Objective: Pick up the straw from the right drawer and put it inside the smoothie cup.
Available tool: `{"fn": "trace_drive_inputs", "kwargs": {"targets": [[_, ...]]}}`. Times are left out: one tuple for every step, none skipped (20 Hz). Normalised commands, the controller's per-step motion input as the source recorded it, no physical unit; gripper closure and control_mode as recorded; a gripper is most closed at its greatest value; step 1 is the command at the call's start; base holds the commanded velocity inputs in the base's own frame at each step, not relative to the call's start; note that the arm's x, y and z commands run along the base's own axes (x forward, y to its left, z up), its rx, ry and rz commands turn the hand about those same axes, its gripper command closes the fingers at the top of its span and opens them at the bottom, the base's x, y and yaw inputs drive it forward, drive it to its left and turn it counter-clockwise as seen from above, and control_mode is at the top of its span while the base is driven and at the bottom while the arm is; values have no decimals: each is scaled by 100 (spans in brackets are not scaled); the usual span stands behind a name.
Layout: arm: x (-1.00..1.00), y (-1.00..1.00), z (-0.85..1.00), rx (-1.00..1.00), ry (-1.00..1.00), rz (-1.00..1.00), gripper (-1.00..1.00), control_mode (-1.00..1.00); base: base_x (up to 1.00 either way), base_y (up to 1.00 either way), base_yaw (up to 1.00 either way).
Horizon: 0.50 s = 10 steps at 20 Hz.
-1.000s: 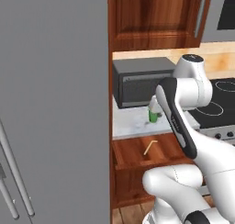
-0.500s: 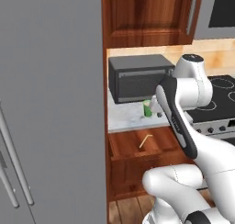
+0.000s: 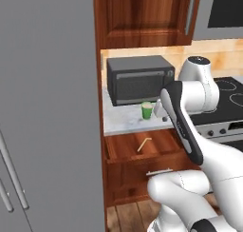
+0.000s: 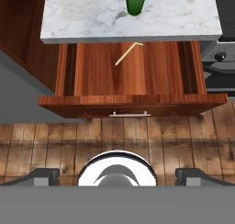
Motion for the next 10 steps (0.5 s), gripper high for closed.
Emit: {"fn": "trace_drive_inputs", "kwargs": {"targets": [[0,0,0,0,0,0,-100,100,-19,-54,0],[0,0,0,0,0,0,-100,100,-17,-56,0],[0,0,0,0,0,0,-100,100,-17,-54,0],[0,0,0,0,0,0,-100,100,-19,-51,0],[0,0,0,0,0,0,-100,100,-21,-50,0],[0,0,0,0,0,0,-100,100,-25,-45,0],[0,0,0,0,0,0,-100,100,-32,-39,0],[0,0,0,0,0,0,-100,100,-37,-31,0],[0,0,0,0,0,0,-100,100,-40,-20,0],[0,0,0,0,0,0,-100,100,-30,-5,0]]}}
